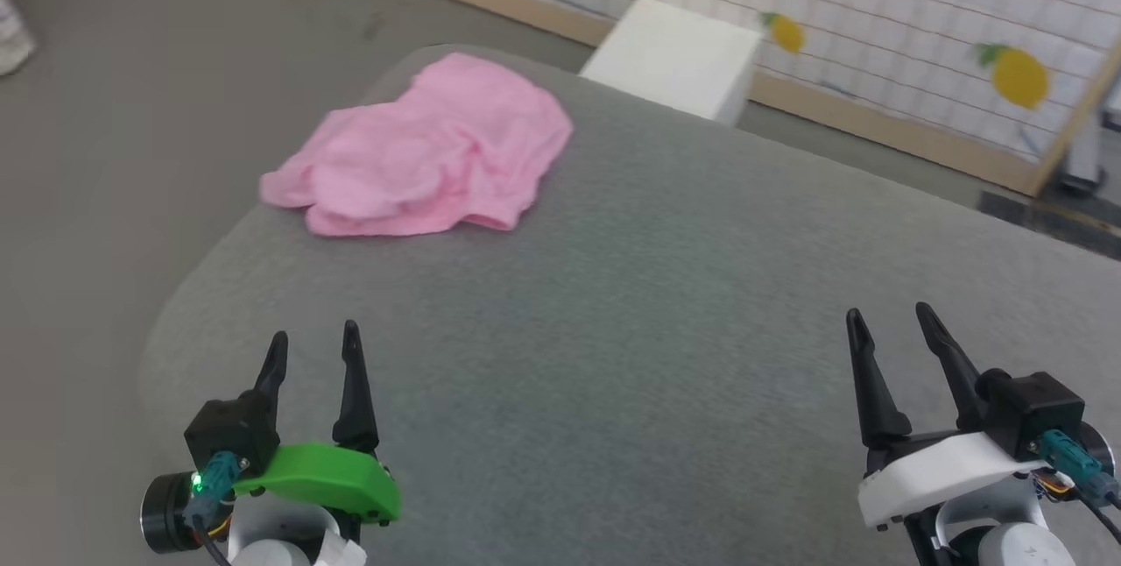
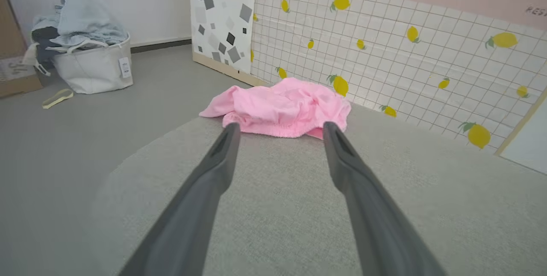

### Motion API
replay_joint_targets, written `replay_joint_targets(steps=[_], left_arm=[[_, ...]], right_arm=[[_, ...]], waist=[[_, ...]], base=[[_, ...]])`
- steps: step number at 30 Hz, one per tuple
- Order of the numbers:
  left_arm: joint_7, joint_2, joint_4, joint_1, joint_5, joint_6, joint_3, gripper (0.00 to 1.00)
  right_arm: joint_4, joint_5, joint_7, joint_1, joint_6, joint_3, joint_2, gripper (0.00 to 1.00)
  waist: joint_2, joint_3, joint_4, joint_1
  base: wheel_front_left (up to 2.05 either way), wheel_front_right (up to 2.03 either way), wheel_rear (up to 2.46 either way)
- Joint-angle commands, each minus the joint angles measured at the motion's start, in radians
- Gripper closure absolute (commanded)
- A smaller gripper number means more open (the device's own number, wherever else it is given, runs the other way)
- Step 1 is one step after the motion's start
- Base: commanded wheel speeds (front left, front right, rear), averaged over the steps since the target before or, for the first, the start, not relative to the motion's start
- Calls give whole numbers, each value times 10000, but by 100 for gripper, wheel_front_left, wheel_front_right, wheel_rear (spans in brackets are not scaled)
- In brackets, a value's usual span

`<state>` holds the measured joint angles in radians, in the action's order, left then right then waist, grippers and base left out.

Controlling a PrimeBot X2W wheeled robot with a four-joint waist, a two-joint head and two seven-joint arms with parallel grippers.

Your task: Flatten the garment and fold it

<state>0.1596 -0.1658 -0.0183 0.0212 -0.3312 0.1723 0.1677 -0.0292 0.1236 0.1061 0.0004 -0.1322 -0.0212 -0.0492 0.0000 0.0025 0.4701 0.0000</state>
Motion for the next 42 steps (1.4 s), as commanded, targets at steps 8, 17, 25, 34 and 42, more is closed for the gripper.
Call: replay_joint_targets(steps=[8,17,25,34,42], left_arm=[[-4,-125,268,-391,-78,206,-120,0],[76,-112,268,-396,-171,262,-130,0],[175,55,347,-128,-734,265,-488,0],[-809,-587,-477,2871,-1938,-186,-1492,0],[-3279,-1743,-2428,5930,-3464,-325,-2483,0]], right_arm=[[48,42,-53,-60,15,134,-10,0],[73,-11,-128,-63,15,157,-10,0],[221,-50,-236,-228,15,201,-10,0],[1135,-707,-736,-1124,15,236,-10,0],[1640,-981,-850,-1876,15,231,-10,0]], waist=[[0,-12,2298,0],[0,101,2178,0],[0,579,1635,0],[0,2976,-82,0],[0,5103,-1770,0]], base=[[0,0,0],[0,0,0],[0,0,0],[0,0,0],[0,0,0]])
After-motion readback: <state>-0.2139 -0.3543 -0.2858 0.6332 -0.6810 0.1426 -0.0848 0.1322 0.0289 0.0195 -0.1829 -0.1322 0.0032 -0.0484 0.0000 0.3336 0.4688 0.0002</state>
